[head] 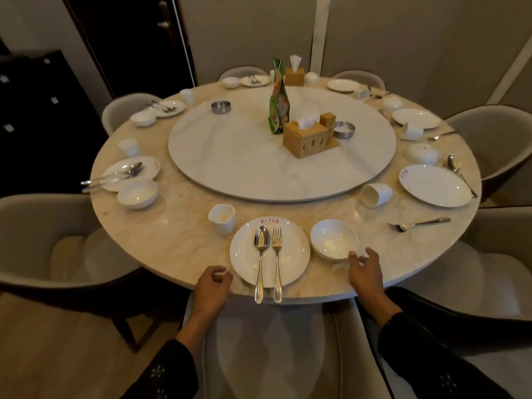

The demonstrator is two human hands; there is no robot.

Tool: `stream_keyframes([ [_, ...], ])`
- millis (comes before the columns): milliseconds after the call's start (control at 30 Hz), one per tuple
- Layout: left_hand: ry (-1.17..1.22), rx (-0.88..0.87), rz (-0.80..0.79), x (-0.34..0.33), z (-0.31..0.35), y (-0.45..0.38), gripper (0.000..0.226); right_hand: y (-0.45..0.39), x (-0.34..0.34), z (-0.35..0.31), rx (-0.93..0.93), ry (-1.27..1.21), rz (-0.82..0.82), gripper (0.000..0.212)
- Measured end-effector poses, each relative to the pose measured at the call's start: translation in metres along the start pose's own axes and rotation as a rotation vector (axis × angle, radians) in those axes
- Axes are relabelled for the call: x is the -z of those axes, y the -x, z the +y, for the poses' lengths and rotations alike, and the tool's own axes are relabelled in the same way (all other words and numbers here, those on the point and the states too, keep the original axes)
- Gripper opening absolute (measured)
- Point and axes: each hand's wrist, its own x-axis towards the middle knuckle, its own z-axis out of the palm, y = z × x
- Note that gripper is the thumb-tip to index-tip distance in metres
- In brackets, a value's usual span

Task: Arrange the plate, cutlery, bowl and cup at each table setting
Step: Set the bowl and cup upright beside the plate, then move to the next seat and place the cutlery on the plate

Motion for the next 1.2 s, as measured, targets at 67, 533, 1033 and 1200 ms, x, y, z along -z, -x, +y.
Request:
stream_keyframes([
  [67, -0.043, -0.043, -0.007, 0.006, 0.005, 0.004, 0.021, 0.012, 0.004, -0.006, 0.035, 0.007, 0.02, 0.06],
  [533, -0.036, -0.562, -0.255, 0.02, 0.161, 0.04, 0.011, 0.104, 0.049, -0.111, 0.347, -0.001, 0.094, 0.029],
  [1033, -0.01, -0.651, -0.481, -0.028, 0.195, 0.111, 0.008, 0.135, 0.133, -0.115, 0.385, 0.056, 0.205, 0.021],
  [1200, -0.024, -0.638, -0.564, -0.077, 0.191, 0.136, 0.008, 0.12, 0.175, -0.089, 0.392, 0.04, 0.211, 0.017],
])
